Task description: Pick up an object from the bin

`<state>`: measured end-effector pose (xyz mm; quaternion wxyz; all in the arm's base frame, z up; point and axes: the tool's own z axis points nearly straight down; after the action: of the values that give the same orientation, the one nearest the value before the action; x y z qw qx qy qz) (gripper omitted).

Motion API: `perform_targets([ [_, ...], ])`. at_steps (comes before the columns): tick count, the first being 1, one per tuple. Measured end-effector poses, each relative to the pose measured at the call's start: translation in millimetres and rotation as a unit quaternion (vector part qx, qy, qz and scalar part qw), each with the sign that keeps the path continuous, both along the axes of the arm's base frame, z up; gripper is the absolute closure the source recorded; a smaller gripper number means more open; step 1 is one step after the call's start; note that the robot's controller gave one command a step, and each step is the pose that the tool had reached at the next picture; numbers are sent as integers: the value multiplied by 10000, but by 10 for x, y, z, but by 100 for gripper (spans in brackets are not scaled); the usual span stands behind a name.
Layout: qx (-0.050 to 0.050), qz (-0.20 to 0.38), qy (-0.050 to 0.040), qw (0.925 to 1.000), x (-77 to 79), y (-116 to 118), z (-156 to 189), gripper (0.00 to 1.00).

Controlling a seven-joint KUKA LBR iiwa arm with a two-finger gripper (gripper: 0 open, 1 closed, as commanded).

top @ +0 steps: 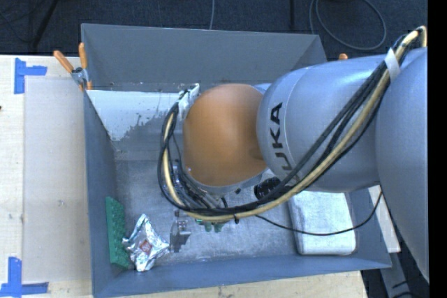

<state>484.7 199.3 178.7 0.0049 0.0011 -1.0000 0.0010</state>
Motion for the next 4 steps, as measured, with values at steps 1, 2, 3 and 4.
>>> perform_targets([
  [1, 4, 339, -4, 9994, -121, 441, -617, 0],
  [2, 20, 1824, -43, 9832, 156, 315, -1080, 0],
  [3, 22, 1801, -46, 9836, 167, 309, -1060, 100],
  [4, 26, 2642, -41, 9644, 270, 265, -1028, 100],
])
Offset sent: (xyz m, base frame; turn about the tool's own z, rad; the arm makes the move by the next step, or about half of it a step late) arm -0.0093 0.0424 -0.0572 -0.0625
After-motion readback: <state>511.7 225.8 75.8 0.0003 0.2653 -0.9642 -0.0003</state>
